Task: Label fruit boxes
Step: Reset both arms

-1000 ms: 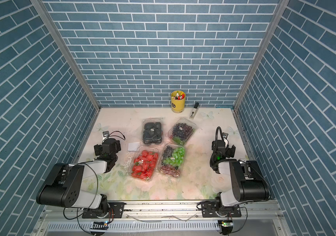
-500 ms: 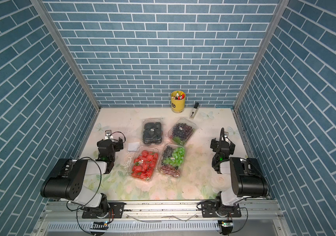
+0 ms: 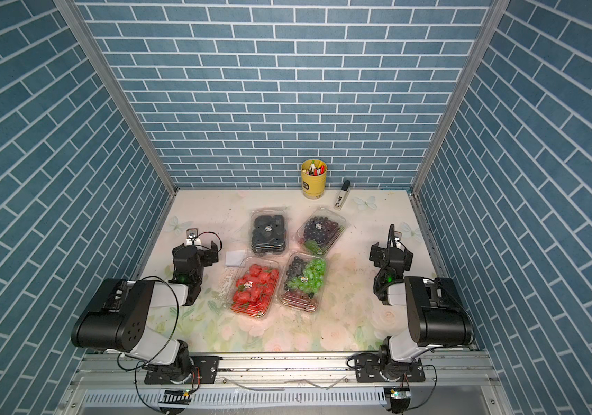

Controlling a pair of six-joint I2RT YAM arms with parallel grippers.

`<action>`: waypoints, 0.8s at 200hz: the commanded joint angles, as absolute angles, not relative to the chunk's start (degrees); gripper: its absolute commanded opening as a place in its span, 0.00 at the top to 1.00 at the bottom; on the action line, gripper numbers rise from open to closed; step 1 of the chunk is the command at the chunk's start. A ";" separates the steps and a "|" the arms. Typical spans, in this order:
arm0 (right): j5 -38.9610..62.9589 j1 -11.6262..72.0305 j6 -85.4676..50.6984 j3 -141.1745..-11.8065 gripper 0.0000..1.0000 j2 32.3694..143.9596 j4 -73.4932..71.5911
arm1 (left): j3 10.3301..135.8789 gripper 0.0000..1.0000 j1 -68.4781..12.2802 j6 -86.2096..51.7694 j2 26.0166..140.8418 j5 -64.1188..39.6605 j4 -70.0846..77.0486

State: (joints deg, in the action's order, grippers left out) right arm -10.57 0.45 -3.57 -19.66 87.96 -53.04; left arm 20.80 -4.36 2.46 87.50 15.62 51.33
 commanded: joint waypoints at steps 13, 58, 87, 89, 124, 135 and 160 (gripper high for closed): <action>13.54 -3.78 1.03 -18.91 0.01 87.24 -54.84 | 21.06 0.00 -4.13 3.17 87.71 15.21 52.20; -0.24 -3.78 -4.06 -22.44 0.01 87.93 -49.15 | 21.01 0.00 -4.21 3.17 87.70 15.23 52.21; 0.09 -3.60 -3.51 -22.50 0.01 88.11 -49.17 | 21.07 0.00 -4.15 3.16 87.68 15.21 52.21; 0.02 -3.60 -3.45 -22.50 0.01 88.03 -49.05 | 21.02 0.00 -4.09 3.16 87.71 15.21 52.21; -0.17 -3.30 -3.28 -22.68 0.01 88.11 -48.84 | 21.01 0.00 -4.14 3.16 87.71 15.22 52.20; -0.09 -3.35 -3.29 -22.74 0.01 88.20 -48.86 | 21.06 0.00 -4.17 3.17 87.71 15.25 52.19; -0.01 -3.34 -3.25 -22.72 0.01 88.10 -48.81 | 21.01 0.00 -4.18 3.16 87.76 15.14 52.21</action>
State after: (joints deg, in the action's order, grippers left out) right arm 0.64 -3.57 -3.18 -21.34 87.96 -48.84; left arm 20.80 -4.36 2.61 87.50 15.33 51.33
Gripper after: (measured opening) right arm 0.989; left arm 0.996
